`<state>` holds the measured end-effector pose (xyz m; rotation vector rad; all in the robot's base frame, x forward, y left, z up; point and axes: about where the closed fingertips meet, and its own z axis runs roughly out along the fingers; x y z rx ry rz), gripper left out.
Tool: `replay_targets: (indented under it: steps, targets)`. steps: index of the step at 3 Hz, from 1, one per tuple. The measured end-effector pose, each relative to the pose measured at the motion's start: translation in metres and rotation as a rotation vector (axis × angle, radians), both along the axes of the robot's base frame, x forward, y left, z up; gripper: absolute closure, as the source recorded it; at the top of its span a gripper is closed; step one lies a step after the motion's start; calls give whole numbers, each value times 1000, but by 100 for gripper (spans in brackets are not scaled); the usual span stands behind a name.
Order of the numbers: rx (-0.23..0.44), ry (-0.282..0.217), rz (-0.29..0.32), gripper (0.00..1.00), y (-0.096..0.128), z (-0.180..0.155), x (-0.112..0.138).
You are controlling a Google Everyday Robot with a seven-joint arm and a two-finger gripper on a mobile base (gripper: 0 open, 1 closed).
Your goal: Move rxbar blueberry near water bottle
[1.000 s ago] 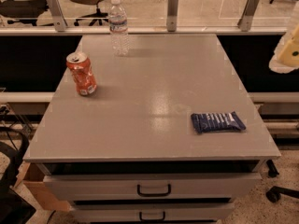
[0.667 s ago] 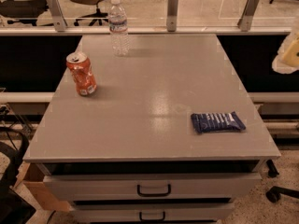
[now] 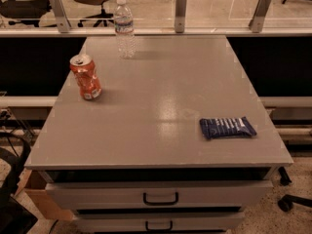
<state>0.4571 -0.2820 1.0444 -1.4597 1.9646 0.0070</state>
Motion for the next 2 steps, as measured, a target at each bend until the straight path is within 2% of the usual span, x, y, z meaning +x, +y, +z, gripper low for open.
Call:
replay_targets:
  steps: [1, 2]
  targets:
    - [190, 36, 78, 0, 12, -33, 1]
    - [352, 55, 140, 0, 32, -62, 4]
